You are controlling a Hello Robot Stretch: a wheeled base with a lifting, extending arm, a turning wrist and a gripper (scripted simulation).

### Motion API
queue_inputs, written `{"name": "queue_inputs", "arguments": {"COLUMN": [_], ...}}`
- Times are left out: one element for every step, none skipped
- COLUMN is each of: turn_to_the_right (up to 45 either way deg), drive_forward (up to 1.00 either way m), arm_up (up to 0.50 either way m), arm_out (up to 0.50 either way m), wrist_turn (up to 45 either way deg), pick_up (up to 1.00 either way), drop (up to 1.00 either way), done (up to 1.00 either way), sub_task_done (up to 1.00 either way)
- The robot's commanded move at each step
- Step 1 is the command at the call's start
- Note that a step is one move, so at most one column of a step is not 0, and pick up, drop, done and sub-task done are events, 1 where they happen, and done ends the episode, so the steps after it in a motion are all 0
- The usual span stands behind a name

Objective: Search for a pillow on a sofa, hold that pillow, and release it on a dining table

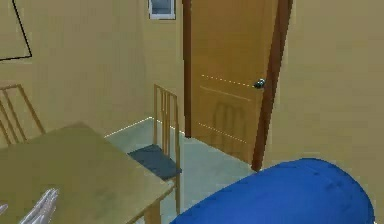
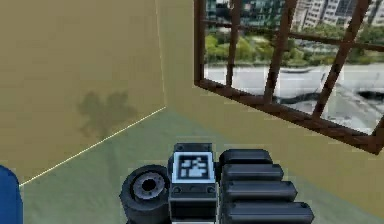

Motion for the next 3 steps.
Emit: {"name": "queue_inputs", "arguments": {"turn_to_the_right": [45.0, 45.0, 12.0], "drive_forward": [0.00, 0.00, 0.00], "arm_up": [0.00, 0.00, 0.00], "arm_out": [0.00, 0.00, 0.00], "wrist_turn": [0.0, 0.0, 0.0], "pick_up": [0.00, 0.00, 0.00], "drop": [0.00, 0.00, 0.00], "done": [0.00, 0.00, 0.00], "sub_task_done": [0.00, 0.00, 0.00]}}
